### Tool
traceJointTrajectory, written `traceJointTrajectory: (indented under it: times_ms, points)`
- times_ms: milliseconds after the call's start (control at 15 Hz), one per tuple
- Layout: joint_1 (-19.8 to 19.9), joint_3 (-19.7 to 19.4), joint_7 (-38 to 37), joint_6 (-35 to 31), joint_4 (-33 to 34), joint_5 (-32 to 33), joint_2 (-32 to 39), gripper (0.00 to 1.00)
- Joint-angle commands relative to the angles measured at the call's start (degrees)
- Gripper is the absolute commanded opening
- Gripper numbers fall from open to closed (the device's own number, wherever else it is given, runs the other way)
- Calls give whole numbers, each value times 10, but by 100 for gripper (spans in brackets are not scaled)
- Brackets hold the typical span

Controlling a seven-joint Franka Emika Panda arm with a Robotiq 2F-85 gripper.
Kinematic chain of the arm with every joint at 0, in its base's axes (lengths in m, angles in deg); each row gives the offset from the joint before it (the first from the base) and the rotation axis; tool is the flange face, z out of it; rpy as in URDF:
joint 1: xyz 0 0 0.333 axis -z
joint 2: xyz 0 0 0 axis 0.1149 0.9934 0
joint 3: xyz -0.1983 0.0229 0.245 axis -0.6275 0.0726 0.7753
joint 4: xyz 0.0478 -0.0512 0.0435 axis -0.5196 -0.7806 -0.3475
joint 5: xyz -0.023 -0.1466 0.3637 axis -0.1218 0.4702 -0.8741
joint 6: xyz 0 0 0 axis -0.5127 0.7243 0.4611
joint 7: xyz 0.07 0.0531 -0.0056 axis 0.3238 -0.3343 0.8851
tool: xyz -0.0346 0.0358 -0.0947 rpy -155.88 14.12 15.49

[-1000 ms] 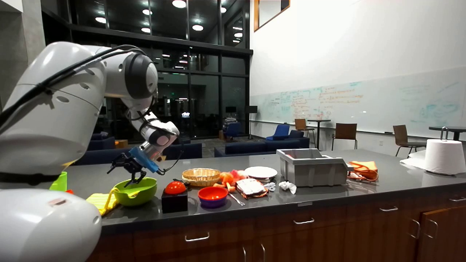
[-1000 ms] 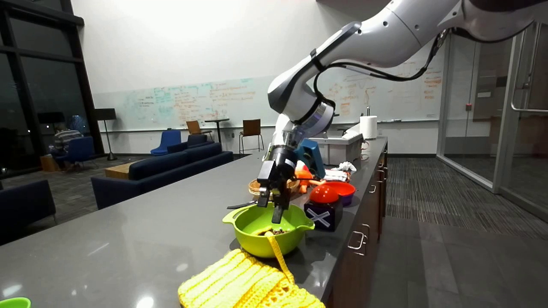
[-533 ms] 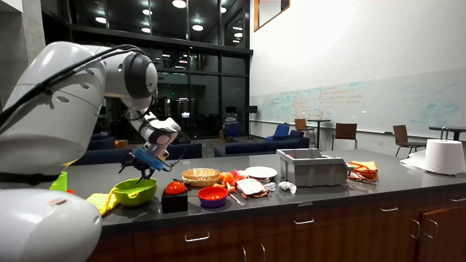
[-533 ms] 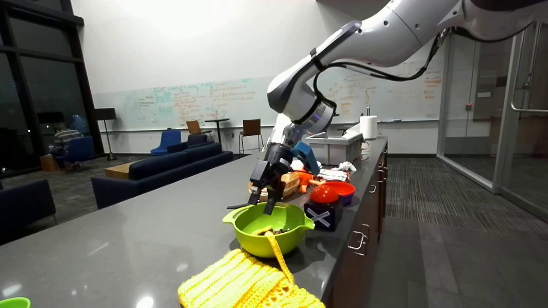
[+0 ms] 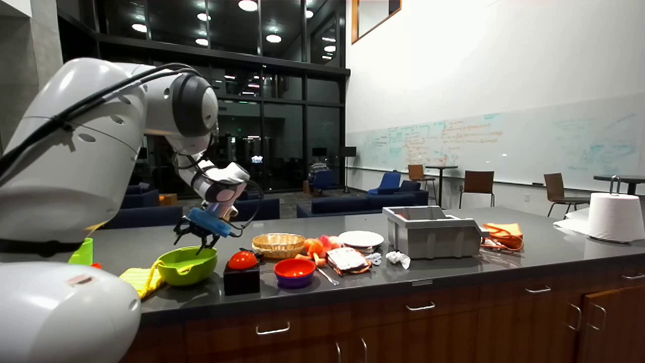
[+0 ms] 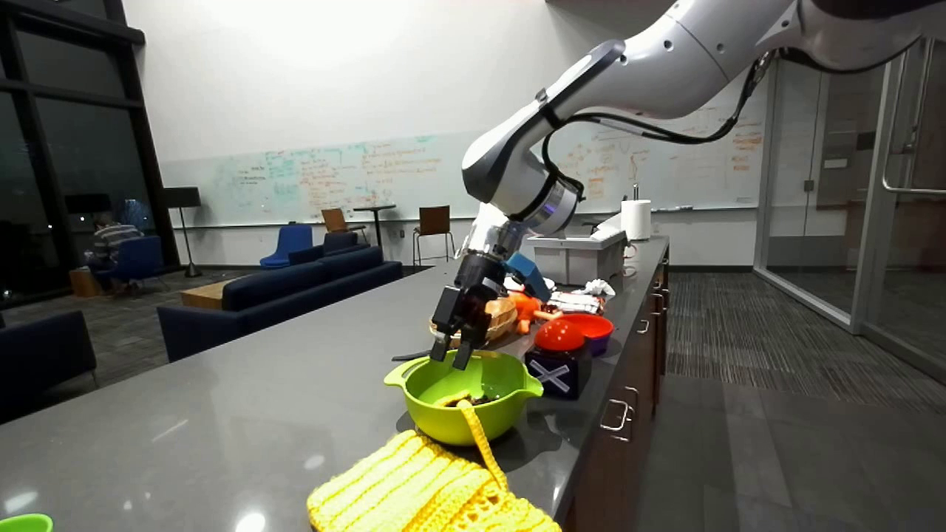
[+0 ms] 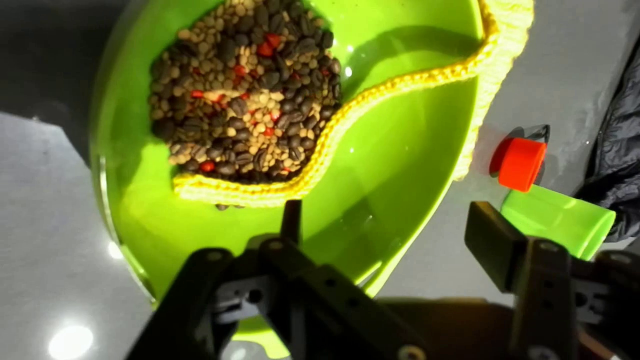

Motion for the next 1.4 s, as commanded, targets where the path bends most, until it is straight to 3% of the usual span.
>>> traceJointTrajectory:
  times_ms: [0, 400, 467, 1333]
  points:
    - [4, 11, 1, -19, -30, 8, -25, 52]
    - [3, 23, 9, -25, -34, 13, -25, 4]
    - [3, 25, 10, -25, -34, 15, -24, 1]
    - [-3, 32, -4, -68, -42, 115, -21, 0]
